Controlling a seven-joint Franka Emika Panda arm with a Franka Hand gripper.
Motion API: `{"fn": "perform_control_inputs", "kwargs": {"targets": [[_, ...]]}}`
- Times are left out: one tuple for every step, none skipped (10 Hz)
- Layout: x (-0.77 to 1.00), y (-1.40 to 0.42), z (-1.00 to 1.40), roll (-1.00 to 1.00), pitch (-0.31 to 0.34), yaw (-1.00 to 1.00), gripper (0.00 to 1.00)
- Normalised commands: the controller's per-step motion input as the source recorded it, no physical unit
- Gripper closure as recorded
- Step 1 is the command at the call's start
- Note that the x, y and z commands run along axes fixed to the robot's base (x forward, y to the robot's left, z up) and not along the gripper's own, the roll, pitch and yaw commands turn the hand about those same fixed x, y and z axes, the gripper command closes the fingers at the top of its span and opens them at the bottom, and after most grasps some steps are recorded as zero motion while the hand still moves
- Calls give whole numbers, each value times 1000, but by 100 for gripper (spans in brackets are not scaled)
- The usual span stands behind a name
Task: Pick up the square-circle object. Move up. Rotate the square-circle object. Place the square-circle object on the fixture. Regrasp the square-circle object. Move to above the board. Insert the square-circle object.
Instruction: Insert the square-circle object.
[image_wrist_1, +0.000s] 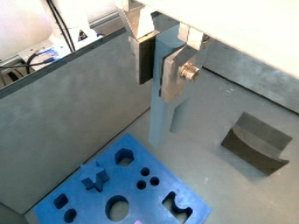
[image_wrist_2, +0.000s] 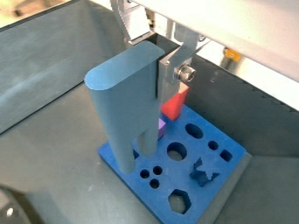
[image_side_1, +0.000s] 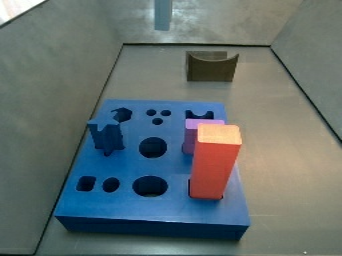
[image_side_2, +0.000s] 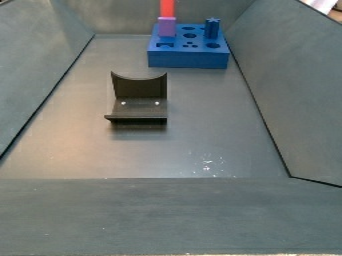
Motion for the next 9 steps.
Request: {"fn": "perform_control_inputs", "kwargs": {"targets": [[0, -37, -117, 0, -11, -1000, 100], [0, -57, -134, 0, -16, -1000, 100], [0, -91, -91, 0, 0, -994, 100], [0, -123, -71, 0, 0, -986, 100], [0, -111, -86, 0, 0, -994, 100], [0, -111, -103, 0, 0, -991, 100], [0, -129, -129, 0, 0, -986, 100], [0, -131, -180, 0, -21, -963, 100], [11, -169, -214, 0, -30, -937, 100]]}}
